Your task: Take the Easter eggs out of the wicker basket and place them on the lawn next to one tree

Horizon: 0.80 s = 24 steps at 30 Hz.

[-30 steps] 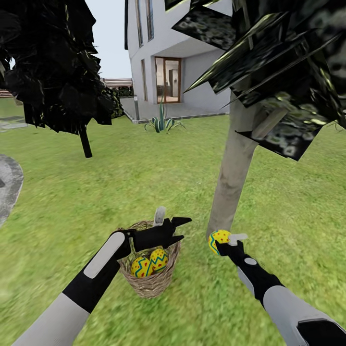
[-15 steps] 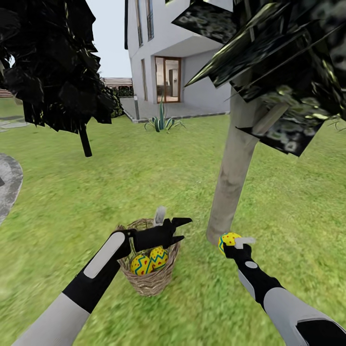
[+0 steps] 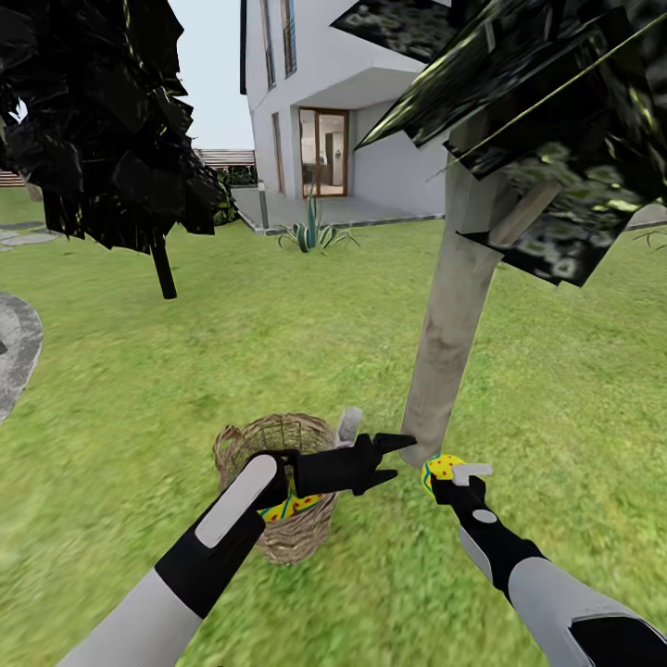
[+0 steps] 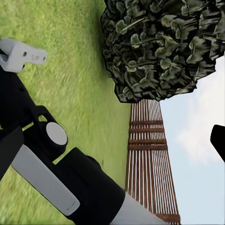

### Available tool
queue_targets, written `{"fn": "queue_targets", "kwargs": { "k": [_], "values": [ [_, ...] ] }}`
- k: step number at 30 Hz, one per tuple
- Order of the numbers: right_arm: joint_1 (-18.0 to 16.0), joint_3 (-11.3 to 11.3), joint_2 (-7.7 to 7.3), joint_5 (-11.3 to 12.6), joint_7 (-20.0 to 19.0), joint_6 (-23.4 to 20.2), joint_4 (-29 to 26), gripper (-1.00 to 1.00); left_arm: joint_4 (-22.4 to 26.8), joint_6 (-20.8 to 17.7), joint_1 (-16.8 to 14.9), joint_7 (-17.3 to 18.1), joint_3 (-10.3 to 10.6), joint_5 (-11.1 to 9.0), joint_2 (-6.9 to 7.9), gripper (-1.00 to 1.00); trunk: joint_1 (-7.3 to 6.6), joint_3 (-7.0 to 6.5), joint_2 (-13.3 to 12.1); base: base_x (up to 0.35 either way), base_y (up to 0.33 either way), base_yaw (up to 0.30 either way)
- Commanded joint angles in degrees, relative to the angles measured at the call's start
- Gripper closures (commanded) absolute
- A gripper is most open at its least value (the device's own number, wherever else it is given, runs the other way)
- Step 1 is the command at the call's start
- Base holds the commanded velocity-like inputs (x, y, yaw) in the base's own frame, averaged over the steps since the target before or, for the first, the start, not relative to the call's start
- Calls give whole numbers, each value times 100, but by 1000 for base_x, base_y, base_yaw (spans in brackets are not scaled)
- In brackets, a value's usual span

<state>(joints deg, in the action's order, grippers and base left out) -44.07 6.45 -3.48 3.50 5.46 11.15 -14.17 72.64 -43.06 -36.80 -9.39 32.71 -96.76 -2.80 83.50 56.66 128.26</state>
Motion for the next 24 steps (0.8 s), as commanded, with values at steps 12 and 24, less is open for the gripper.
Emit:
{"fn": "queue_targets", "kwargs": {
  "k": [12, 24],
  "values": [
    [-30, 34, 89, 95, 34, -247, 297, 100, 16, -10, -5, -54, 84, -66, -44, -100, 263, 221, 485, 0, 0, 0],
    [-342, 32, 69, 73, 261, -551, 832, 100, 31, -19, -8, -54, 95, -71, -25, -100, 527, 436, 966, 0, 0, 0]
  ]
}}
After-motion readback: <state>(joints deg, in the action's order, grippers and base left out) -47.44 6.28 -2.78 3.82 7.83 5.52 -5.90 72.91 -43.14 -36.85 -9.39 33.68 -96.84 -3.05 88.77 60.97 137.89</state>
